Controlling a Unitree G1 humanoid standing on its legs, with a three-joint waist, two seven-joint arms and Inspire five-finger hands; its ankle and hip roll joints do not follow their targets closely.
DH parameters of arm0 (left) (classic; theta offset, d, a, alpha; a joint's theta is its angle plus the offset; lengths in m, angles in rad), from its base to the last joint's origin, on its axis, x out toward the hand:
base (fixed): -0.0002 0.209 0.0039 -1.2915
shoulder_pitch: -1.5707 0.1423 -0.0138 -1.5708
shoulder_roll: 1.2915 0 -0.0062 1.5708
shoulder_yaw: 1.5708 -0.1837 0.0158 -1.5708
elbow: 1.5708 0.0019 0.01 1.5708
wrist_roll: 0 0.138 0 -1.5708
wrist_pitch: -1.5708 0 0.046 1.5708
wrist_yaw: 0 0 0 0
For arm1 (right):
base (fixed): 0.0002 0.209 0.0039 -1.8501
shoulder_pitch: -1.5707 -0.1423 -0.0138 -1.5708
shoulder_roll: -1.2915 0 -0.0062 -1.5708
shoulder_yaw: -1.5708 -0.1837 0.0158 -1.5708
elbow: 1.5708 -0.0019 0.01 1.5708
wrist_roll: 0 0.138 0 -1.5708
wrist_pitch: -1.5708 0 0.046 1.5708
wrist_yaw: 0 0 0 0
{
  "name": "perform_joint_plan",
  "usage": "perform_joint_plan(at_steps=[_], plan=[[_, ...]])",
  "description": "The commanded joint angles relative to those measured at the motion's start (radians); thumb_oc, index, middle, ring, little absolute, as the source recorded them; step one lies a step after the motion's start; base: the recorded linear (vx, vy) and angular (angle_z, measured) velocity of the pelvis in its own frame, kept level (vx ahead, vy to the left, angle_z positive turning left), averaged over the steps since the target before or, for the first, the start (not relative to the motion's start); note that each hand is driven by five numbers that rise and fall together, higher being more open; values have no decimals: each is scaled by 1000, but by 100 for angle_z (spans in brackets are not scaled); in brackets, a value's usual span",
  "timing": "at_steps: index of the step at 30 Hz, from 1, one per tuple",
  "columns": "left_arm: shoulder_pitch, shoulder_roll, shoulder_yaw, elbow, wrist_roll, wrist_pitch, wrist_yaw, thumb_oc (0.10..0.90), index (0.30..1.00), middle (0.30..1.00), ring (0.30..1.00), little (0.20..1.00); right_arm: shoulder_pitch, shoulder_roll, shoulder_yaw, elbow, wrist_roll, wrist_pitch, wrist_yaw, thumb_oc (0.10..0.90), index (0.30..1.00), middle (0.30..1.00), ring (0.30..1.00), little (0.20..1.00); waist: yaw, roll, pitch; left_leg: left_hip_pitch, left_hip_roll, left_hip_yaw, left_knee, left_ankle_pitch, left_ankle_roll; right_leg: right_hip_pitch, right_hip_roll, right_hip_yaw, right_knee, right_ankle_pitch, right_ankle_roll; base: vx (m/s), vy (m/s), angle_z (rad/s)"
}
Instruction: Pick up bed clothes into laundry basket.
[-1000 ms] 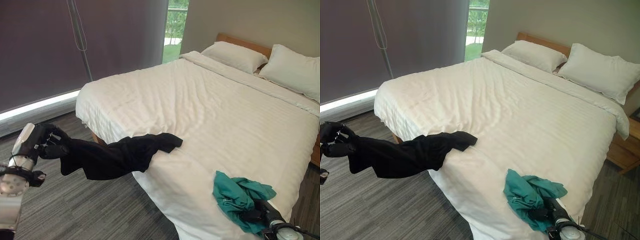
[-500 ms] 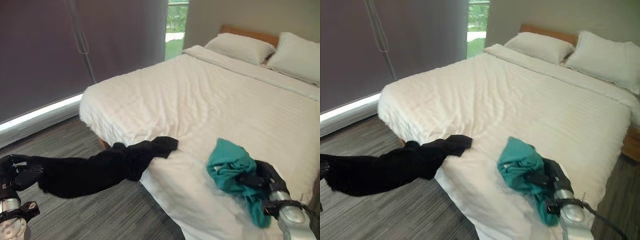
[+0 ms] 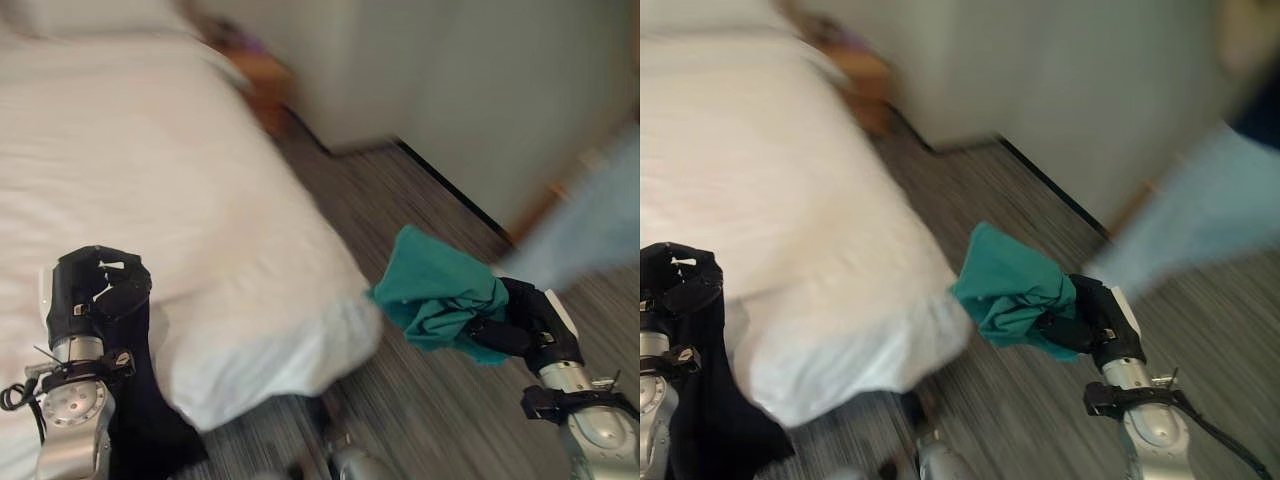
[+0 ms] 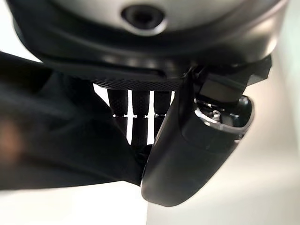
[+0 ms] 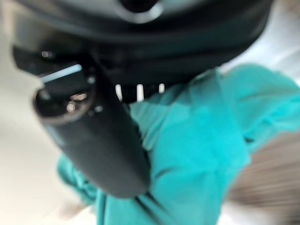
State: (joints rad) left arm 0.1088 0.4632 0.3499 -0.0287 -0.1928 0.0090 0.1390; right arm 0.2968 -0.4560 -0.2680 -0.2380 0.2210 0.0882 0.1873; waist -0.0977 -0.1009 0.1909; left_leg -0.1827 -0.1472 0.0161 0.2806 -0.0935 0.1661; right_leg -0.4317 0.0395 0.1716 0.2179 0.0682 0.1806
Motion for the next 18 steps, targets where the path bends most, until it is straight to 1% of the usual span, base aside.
perform_joint_plan(at_steps=[1, 2, 3, 4, 5, 6, 7, 8, 9, 10, 11, 12, 13, 14, 15, 16, 17, 18], plan=[[-48, 82, 71, -107, -42, -141, 33, 400, 300, 300, 300, 300, -115, -52, -9, -57, 78, -120, -4, 400, 300, 300, 300, 300, 12, 37, -40, 267, 63, 47, -225, -10, -88, 116, -28, -122, -7, 121, -97, -344, -142, -259], [-51, 72, 72, -103, -62, -142, 46, 400, 300, 300, 300, 300, -122, -45, -12, -50, 74, -120, -18, 400, 300, 300, 300, 300, 21, 50, -44, 255, 90, 113, -250, 21, -94, 144, -55, -176, 57, 75, -110, -370, -127, -209], [-42, 63, 78, -109, -64, -143, 48, 400, 300, 300, 300, 300, -119, -36, -28, -43, 72, -126, -31, 400, 300, 300, 300, 300, 29, 71, -55, 240, 117, 182, -262, 45, -91, 189, -111, -245, 132, 31, -121, -443, -187, -209], [-34, 57, 78, -112, -61, -143, 43, 400, 300, 300, 300, 300, -120, -25, -30, -36, 74, -131, -35, 400, 300, 300, 300, 300, 34, 74, -65, 236, 123, 213, -268, 46, -93, 239, -137, -248, 101, 13, -122, -385, -197, -217], [-26, 52, 76, -145, -40, -145, 39, 400, 300, 300, 300, 300, -133, -20, -32, -8, 41, -133, -58, 400, 300, 300, 300, 300, 39, 90, -72, 232, 148, 267, -272, 56, -95, 271, -196, -300, 129, 5, -113, -253, -203, -188], [-13, 46, 82, -151, -47, -143, 27, 400, 300, 300, 300, 300, -149, -18, -25, 8, 44, -132, -59, 400, 300, 300, 300, 300, 51, 89, -81, 235, 151, 287, -274, 51, -98, 288, -214, -298, 110, 11, -106, -182, -290, -177], [-4, 29, 85, -157, -42, -143, 31, 400, 300, 300, 300, 300, -172, -8, -9, 29, 27, -139, -78, 400, 300, 300, 300, 300, 68, 91, -98, 234, 175, 337, -280, 62, -112, 323, -249, -343, 64, 10, -92, -96, -426, -164], [32, 34, 99, -169, -16, -136, 16, 400, 300, 300, 300, 300, -194, -21, 1, 33, 28, -130, -73, 400, 300, 300, 300, 300, 87, 74, -117, 230, 195, 372, -285, 71, -133, 391, -235, -350, -72, 24, -68, -45, -369, -155], [34, 34, 101, -171, -16, -136, 15, 400, 300, 300, 300, 300, -193, -20, 3, 33, 28, -130, -73, 400, 300, 300, 300, 300, 90, 75, -117, 234, 196, 376, -287, 72, -135, 398, -231, -349, -85, 31, -69, -71, -523, -181], [58, 29, 120, -184, 35, -126, 7, 400, 300, 300, 300, 300, -191, -23, 7, 47, 22, -132, -62, 400, 300, 300, 300, 300, 101, 56, -126, 226, 239, 414, -283, 89, -169, 407, -190, -347, -171, 5, -59, -73, -495, -140], [45, 33, 110, -180, 19, -123, -12, 400, 300, 300, 300, 300, -180, -27, -8, 57, 33, -130, -61, 400, 300, 300, 300, 300, 102, 41, -119, 182, 273, 412, -232, 112, -187, 423, -164, -312, -215, 9, -78, -80, -507, -154], [42, 35, 108, -178, 18, -123, -13, 400, 300, 300, 300, 300, -180, -26, -10, 57, 34, -131, -60, 400, 300, 300, 300, 300, 103, 41, -121, 173, 279, 410, -220, 109, -191, 423, -160, -314, -221, 13, -82, -46, -340, -118], [41, 18, 107, -177, 10, -127, -13, 400, 300, 300, 300, 300, -185, -29, 1, 63, 51, -136, -58, 400, 300, 300, 300, 300, 107, 26, -116, 155, 313, 406, -160, 119, -209, 435, -144, -327, -257, 23, -83, -14, -333, -60], [50, 2, 84, -169, -9, -142, -17, 400, 300, 300, 300, 300, -249, -63, 57, 105, 71, -146, -74, 400, 300, 300, 300, 300, 182, 12, -83, 111, 243, 179, -90, 139, -200, 446, -113, -266, -269, 31, -104, -29, -320, -24], [47, 1, 84, -168, -9, -143, -17, 400, 300, 300, 300, 300, -256, -65, 58, 111, 72, -149, -75, 400, 300, 300, 300, 300, 181, 11, -80, 107, 242, 178, -86, 144, -198, 444, -114, -266, -269, 34, -105, -37, -246, -35], [51, -13, 80, -156, -22, -143, -18, 400, 300, 300, 300, 300, -282, -83, 64, 124, 84, -153, -78, 400, 300, 300, 300, 300, 202, 5, -67, 83, 201, 100, -71, 128, -193, 450, -110, -245, -274, 42, -108, -49, -186, -151], [79, -56, 78, -133, -19, -132, -17, 400, 300, 300, 300, 300, -285, -78, 59, 148, 104, -152, -79, 400, 300, 300, 300, 300, 202, -3, -62, 87, 172, 57, -96, 105, -181, 457, -99, -222, -285, 58, -111, -27, -183, -133], [82, -58, 78, -135, -18, -132, -17, 400, 300, 300, 300, 300, -283, -79, 59, 147, 104, -152, -79, 400, 300, 300, 300, 300, 201, -3, -64, 89, 171, 57, -101, 106, -180, 457, -100, -221, -286, 59, -111, -6, -136, -68]])
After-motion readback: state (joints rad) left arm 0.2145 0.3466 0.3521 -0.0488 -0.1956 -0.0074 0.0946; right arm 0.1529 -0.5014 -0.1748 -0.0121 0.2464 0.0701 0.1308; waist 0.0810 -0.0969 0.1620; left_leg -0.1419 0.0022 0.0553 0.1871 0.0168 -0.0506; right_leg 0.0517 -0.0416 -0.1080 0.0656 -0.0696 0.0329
